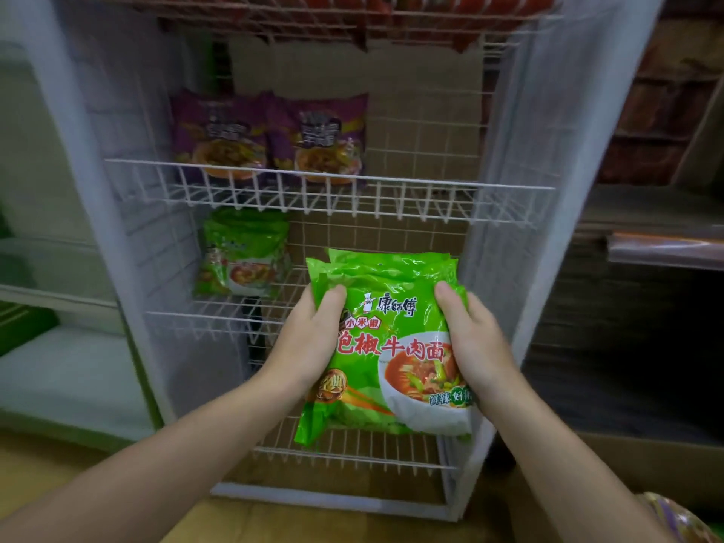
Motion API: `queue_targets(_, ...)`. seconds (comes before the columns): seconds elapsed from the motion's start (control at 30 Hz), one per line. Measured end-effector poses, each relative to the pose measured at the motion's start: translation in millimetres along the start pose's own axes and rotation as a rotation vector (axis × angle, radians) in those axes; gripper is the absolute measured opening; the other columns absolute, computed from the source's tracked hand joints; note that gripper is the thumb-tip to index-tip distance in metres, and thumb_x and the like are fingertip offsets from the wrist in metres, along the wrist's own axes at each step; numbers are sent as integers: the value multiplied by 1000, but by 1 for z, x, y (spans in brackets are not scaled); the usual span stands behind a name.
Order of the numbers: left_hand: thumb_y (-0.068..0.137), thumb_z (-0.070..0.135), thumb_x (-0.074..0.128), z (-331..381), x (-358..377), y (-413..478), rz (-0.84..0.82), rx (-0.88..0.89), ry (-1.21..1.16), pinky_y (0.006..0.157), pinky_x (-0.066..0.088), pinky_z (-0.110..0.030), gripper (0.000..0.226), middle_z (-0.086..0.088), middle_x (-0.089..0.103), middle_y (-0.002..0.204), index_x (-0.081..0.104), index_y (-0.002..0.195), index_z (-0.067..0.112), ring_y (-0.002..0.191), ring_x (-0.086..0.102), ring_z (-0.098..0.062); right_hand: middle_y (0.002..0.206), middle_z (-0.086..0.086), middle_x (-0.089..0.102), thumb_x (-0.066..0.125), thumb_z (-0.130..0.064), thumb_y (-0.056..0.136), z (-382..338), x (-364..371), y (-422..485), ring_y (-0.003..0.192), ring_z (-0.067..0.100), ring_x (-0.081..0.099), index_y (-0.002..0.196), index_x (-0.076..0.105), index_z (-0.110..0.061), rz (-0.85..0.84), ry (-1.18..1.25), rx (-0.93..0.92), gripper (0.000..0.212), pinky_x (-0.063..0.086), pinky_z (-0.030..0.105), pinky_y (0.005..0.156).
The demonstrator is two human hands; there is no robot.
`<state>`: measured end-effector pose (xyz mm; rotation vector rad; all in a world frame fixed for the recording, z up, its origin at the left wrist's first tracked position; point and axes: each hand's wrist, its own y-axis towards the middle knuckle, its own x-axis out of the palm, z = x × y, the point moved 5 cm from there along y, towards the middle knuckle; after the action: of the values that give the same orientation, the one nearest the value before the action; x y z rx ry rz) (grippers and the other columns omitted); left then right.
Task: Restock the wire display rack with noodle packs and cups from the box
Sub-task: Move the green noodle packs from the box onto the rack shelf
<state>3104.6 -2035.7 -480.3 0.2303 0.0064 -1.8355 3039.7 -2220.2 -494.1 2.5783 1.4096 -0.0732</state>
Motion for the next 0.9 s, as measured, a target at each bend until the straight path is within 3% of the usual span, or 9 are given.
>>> queue_targets(0.1, 96, 49, 42, -10, -42, 30, 22, -40, 35, 95, 47, -41, 29, 4, 67, 107, 58, 113, 32, 99, 63, -16, 94, 2, 74, 51, -68, 84, -3, 49, 21, 90, 22, 70, 99, 64, -22, -32, -55, 23, 50, 52, 49, 92)
queue_targets(0.27, 78, 67, 49, -23, -85, 91, -23, -159, 47, 98, 47, -50, 63, -4, 63, 119, 50, 122, 22, 107, 62, -29, 97, 4, 71, 48, -65, 89, -3, 103, 70, 91, 23, 68, 108, 62, -15, -16, -107, 53, 55, 53, 42, 90)
queue_targets(0.43, 79, 62, 63, -27, -80, 139, -303, -190, 79, 111, 33, -37, 91, -1, 46, 144, 28, 149, 15, 127, 48, -23, 101, 6, 67, 46, -58, 94, -2, 122, 116, 92, 24, 66, 113, 53, -17, 27, -126, 70, 46, 52, 38, 87)
queue_targets(0.5, 77, 51, 72, -31, -77, 153, -370, -119, 193, 100, 30, -24, 88, 8, 47, 131, 31, 147, 18, 116, 45, -12, 102, 5, 66, 45, -55, 96, -1, 128, 134, 92, 23, 65, 119, 54, -17, 18, -142, 50, 45, 51, 35, 85)
queue_targets(0.57, 69, 49, 81, -40, -76, 176, -392, -77, 201, 96, 33, -23, 80, 13, 56, 123, 45, 136, 24, 112, 50, -8, 106, 4, 66, 45, -55, 97, 2, 134, 152, 96, 23, 66, 128, 52, -17, 10, -151, 29, 49, 51, 34, 86)
queue_targets(0.67, 70, 38, 84, -49, -71, 211, -347, -39, 92, 101, 29, -25, 74, 15, 55, 120, 47, 132, 21, 117, 49, -8, 124, 10, 65, 49, -65, 90, 11, 145, 175, 103, 26, 67, 141, 40, -19, -30, -109, 76, 70, 52, 45, 96)
queue_targets(0.77, 72, 27, 84, -54, -67, 242, -217, 21, 88, 105, 32, -32, 82, 5, 54, 134, 38, 139, 18, 127, 48, -17, 143, 2, 53, 61, -86, 60, 23, 155, 197, 121, 23, 59, 150, 29, -30, -205, -116, 119, 110, 42, 51, 108)
queue_targets(0.83, 68, 25, 87, -61, -65, 258, -163, 73, 134, 109, 36, -37, 91, 0, 53, 137, 33, 141, 19, 129, 48, -22, 134, -10, 55, 73, -73, 58, 26, 168, 200, 118, 13, 56, 140, 36, -36, -343, -267, 67, 97, 46, 37, 104)
queue_targets(0.9, 69, 24, 86, -69, -61, 267, -126, 119, 204, 107, 34, -33, 94, -3, 50, 139, 29, 143, 16, 130, 46, -23, 120, -12, 61, 85, -48, 58, 34, 175, 208, 109, 6, 59, 126, 45, -38, -330, -298, 18, 79, 50, 25, 95)
